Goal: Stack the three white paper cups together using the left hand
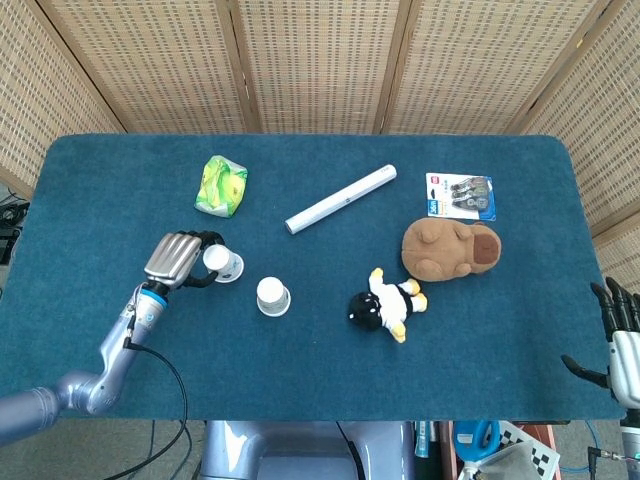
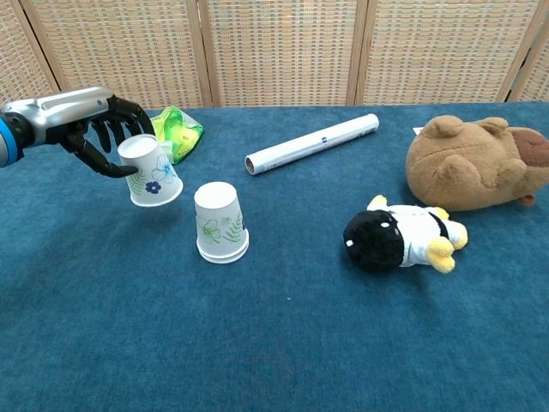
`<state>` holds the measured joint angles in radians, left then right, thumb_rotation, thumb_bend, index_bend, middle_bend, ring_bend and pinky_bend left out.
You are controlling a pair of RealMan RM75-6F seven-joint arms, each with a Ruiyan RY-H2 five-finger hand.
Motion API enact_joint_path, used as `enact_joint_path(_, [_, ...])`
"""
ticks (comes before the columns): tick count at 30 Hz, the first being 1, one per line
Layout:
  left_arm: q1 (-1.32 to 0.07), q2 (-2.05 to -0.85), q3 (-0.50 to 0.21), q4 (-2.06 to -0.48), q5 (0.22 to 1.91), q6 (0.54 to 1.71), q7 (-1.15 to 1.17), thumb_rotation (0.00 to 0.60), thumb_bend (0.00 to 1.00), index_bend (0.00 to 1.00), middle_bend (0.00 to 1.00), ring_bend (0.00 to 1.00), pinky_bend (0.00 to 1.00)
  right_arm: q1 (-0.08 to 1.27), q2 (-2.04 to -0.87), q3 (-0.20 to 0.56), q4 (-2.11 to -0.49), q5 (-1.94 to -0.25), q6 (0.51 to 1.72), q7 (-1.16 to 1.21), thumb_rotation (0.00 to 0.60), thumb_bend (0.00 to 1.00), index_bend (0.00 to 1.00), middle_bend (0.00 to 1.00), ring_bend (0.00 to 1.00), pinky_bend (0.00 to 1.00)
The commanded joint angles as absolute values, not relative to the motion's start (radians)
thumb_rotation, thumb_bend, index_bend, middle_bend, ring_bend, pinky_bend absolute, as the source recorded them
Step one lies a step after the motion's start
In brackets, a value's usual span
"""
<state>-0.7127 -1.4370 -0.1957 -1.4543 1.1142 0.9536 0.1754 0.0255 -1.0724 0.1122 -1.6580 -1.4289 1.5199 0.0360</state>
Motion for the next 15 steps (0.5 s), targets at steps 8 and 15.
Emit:
enact_joint_path(8, [-0.678,-1.230,-0.222,-1.868,1.136,1.065,0.293,0.600,0.32,0.35,0.42,0.39,0.39,0.021,-1.068,0.110,-1.666,-1.439,1.531,0.035,0.600,0.00,0.00,0.00,0.00,0.00])
enact_joint_path(15, [-0.697,-1.258,-0.204,-1.876,1.118,1.055,0.338,0.600,0.32,0.35,0.42,0.39,0.39,0.021,-1.066,0.111,-1.666,-1.435,1.530,0.040,0.600,0.00,0.00,0.00,0.00,0.00])
